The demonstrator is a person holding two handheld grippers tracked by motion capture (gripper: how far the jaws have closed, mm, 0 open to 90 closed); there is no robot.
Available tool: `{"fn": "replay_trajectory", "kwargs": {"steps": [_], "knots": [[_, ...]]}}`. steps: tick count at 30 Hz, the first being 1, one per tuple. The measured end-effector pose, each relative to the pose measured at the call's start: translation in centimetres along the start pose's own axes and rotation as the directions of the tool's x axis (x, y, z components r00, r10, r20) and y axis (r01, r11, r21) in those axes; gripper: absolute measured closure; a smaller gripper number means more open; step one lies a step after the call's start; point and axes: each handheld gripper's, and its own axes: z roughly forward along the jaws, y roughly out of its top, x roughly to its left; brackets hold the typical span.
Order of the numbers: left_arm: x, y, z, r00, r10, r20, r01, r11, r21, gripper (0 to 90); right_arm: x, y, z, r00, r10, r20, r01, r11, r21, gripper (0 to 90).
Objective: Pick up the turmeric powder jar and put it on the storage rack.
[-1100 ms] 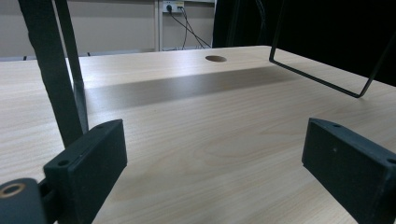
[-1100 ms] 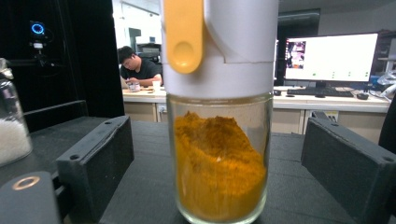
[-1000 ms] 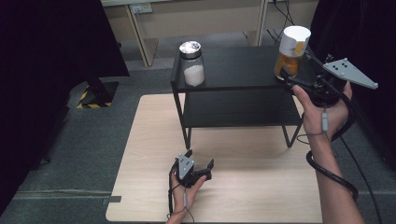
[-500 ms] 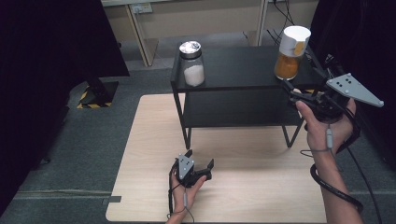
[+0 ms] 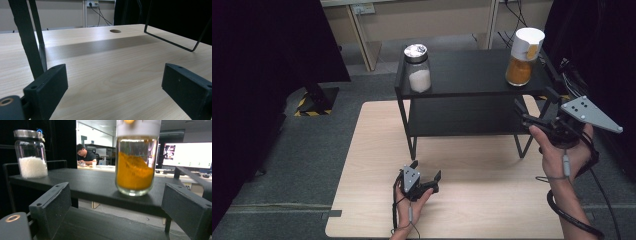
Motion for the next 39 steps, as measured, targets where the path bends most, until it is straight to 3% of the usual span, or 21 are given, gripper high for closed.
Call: {"fn": "replay_trajectory", "kwargs": {"steps": [27,39], "knots": [[-0.1,-0.1,0.0,1.0000,0.004,0.000,-0.004,1.0000,-0.005,6.2,0.5,-5.3,-3.1,0.9996,0.015,-0.024,-0.014,0.998,0.058,9.0],[-0.1,-0.1,0.0,1.0000,0.004,0.001,-0.004,1.0000,-0.004,6.1,1.0,-7.6,-3.6,0.9988,0.034,-0.035,-0.031,0.995,0.098,9.0]]}}
